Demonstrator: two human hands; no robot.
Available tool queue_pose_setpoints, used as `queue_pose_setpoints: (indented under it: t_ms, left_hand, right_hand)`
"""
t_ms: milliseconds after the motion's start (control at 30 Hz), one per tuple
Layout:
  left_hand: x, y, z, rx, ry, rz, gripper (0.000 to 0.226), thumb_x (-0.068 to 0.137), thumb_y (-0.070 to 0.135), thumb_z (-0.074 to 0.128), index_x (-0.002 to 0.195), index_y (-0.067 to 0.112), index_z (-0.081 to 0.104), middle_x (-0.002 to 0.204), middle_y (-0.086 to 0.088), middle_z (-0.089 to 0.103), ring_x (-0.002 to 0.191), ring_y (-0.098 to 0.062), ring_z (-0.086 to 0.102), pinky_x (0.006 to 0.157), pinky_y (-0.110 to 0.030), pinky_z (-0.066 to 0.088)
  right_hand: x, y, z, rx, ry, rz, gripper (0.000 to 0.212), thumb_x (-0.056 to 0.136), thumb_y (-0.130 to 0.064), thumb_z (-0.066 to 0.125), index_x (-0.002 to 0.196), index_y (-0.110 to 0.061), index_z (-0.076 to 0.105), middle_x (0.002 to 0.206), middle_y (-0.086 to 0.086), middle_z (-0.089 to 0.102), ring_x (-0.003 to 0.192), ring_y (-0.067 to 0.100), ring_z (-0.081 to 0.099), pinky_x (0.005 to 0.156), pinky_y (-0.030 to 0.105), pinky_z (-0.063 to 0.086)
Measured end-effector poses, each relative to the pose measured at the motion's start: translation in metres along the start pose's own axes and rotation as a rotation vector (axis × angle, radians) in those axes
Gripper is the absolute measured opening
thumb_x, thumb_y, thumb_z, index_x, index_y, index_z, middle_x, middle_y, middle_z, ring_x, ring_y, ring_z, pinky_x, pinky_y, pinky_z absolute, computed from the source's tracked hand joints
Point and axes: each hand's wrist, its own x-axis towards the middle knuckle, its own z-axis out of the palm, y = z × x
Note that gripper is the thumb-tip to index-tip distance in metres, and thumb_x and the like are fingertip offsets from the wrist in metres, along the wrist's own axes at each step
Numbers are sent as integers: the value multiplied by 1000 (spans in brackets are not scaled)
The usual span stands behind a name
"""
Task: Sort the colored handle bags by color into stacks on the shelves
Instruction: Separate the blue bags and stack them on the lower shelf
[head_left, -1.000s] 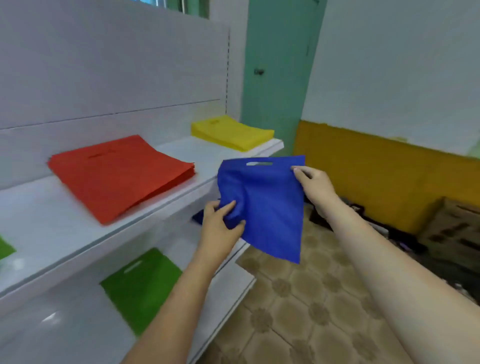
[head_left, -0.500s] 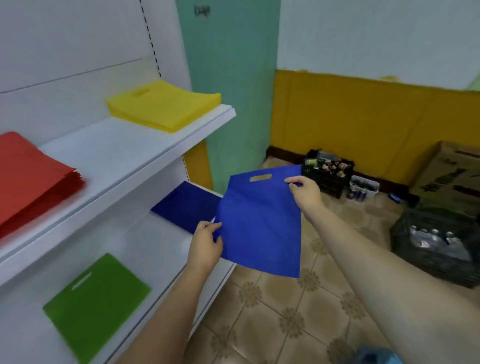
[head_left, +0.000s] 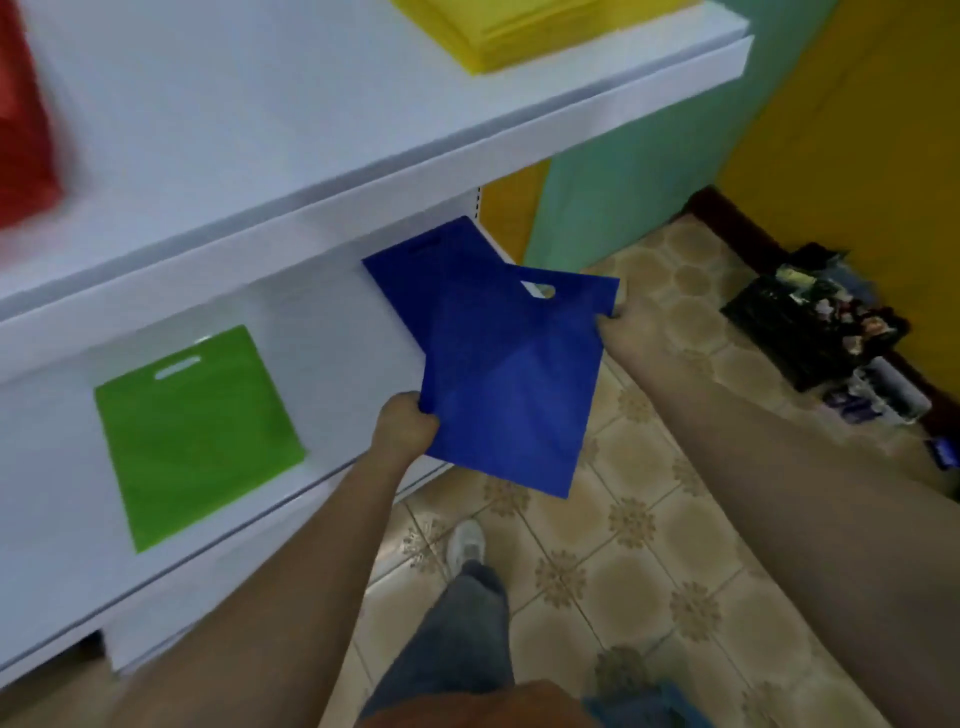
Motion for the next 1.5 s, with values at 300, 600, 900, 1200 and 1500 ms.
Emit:
queue_pose_setpoints:
  t_ms: [300,600,900,1200,1500]
  left_hand:
    - [81,-5,18,-368,14,-304,31,92,23,40,120,21,52,115,-2,59,95,-34,63,74,-53,59]
    - [127,19,41,-789,249,-407,39,92,-6,34,123,10,52,121,-12,58,91,-32,64,51,-39,59]
    - [193,41,46,-662,321,-414,27,96,5,40,119,15,48,121,-4,48,103,-36,56,67,-50,60]
    - [201,34,76,-122,477,-444,50,95,28,51,138,5,36,131,-14,36,118,-32,42,81,-37,42]
    - [172,39,72,-74,468,-400,46,94,28,50,135,9,40,132,-14,42,122,-33,41,92,-43,44]
  right_hand:
    - [148,-10,58,-220,-282,16,26,96,-16,52,80,1,64,73,14,67,71,26,65,80,42,55]
    - [232,-37,126,418,-313,168,21,99,-8,50,117,-9,61,101,12,61,70,20,51,65,25,44]
    - [225,39,155,-85,-648,-23,57,95,-23,56,146,-14,33,126,2,49,103,18,50,89,28,45]
    - [229,57,152,26,-622,31,51,96,-14,51,144,-14,35,114,-1,48,98,17,48,86,29,42]
    - [211,33,134,-192,-563,-153,52,99,-22,47,147,-9,32,142,13,44,122,30,49,95,32,44]
